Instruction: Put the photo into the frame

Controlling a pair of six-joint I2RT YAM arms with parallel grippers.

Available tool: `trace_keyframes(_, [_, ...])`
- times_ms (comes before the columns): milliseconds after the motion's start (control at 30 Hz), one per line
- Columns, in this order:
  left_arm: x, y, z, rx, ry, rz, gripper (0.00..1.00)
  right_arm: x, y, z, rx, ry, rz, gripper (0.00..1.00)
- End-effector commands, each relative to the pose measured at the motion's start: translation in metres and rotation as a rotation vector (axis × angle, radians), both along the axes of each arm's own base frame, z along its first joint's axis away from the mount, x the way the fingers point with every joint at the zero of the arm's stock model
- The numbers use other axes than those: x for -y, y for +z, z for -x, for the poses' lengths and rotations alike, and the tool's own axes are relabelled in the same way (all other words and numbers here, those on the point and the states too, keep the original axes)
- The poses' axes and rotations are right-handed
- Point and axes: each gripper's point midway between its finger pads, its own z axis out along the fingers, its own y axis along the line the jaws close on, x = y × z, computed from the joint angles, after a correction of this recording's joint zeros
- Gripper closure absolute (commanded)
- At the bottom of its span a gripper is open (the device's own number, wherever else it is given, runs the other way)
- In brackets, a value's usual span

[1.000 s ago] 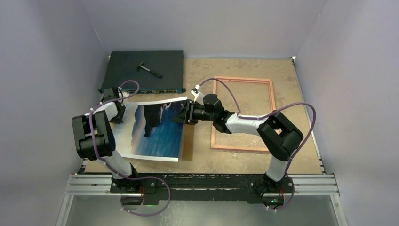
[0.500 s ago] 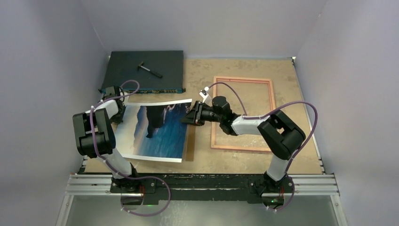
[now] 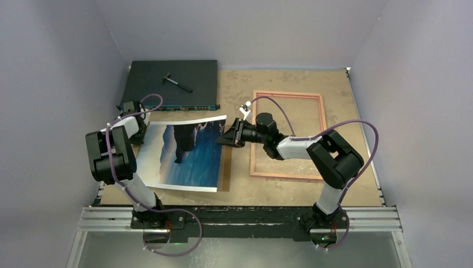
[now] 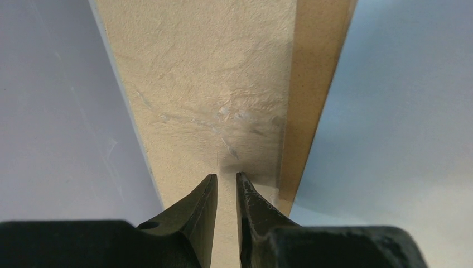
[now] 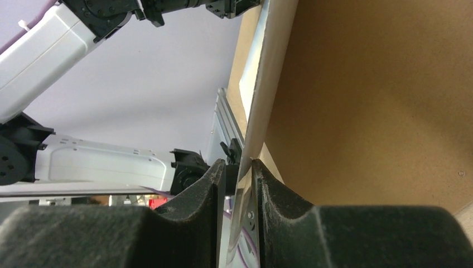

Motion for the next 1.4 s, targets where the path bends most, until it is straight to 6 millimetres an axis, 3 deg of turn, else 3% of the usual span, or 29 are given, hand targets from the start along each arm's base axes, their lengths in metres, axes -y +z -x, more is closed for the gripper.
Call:
trace_keyframes(0, [-0.010, 0.002, -0.004, 0.000, 0.025, -0.032, 0.83, 0.004, 0.030, 0.007, 0.061, 0.040, -0.077, 0.73])
trace_keyframes(333, [-0.005, 0.001, -0.005, -0.002, 0.030, -0.001, 0.85, 0.013, 0.042, 0.014, 0.089, 0.063, -0.078, 0.71])
trace_keyframes(467, [-0.002, -0.002, -0.003, -0.006, 0.024, 0.012, 0.85, 0.016, 0.040, 0.013, 0.089, 0.051, -0.068, 0.83])
trace_keyframes(733, [0.002, -0.003, -0.002, -0.013, 0.013, 0.022, 0.85, 0.018, 0.046, 0.006, 0.102, 0.042, -0.057, 0.94])
trace_keyframes(1167, [0.025, -0.010, -0.002, -0.040, -0.051, 0.015, 0.86, 0.065, 0.098, -0.035, 0.244, -0.111, 0.068, 0.99])
trace_keyframes(1367, [0.037, -0.009, -0.007, -0.032, -0.078, 0.027, 0.86, 0.115, 0.133, -0.064, 0.299, -0.295, 0.149, 1.00])
